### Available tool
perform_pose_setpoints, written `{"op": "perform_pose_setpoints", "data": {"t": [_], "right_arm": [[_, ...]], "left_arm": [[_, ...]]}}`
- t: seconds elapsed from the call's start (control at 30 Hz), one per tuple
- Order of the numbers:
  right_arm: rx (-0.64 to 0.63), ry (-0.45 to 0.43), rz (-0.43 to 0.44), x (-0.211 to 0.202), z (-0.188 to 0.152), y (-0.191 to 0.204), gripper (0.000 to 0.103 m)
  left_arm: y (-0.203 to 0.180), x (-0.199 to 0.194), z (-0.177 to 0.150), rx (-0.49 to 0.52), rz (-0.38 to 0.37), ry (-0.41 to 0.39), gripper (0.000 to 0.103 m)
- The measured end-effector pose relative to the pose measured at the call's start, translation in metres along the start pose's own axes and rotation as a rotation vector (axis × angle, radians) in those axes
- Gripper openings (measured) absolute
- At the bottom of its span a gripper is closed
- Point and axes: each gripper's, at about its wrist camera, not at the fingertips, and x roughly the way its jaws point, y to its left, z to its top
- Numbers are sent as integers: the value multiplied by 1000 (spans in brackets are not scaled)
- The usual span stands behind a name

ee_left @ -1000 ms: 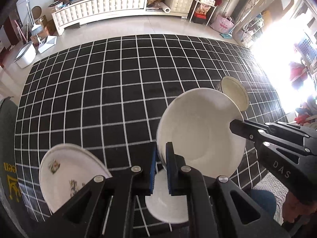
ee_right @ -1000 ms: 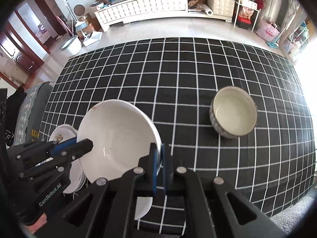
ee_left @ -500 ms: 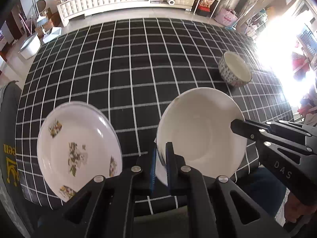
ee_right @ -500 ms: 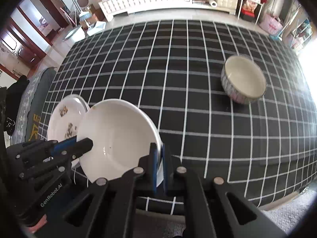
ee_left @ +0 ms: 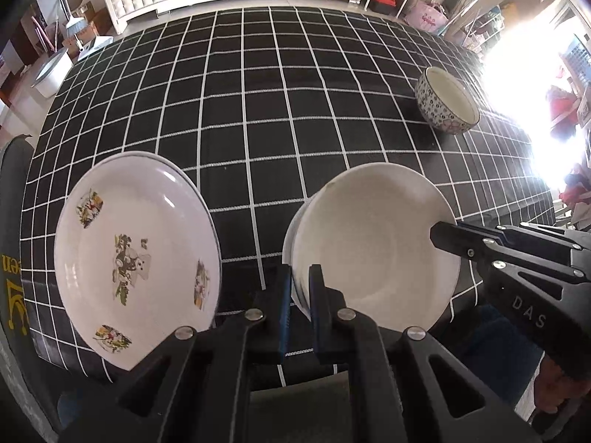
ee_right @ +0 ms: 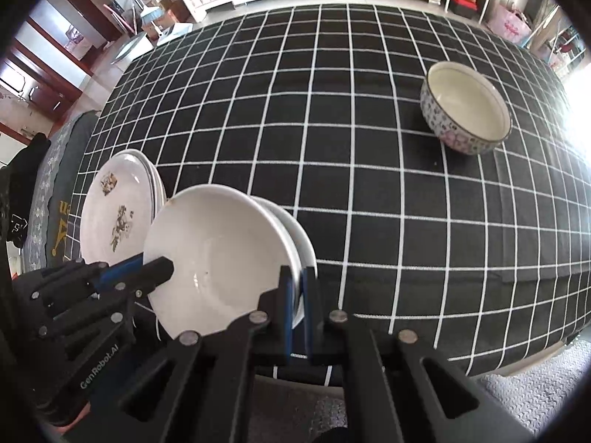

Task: Organize plates and bowls
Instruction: 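Lower the cream bowl into the white bowl on the stack, open right tool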

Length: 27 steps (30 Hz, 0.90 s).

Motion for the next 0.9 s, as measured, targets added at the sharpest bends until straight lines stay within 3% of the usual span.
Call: {"op": "perform_pose_setpoints", "data": {"t": [0.9], "right_arm": [[29, 28, -4, 18, 1, -5, 8]], "left_arm": [[4, 11, 4, -17, -32, 4, 8]]}}
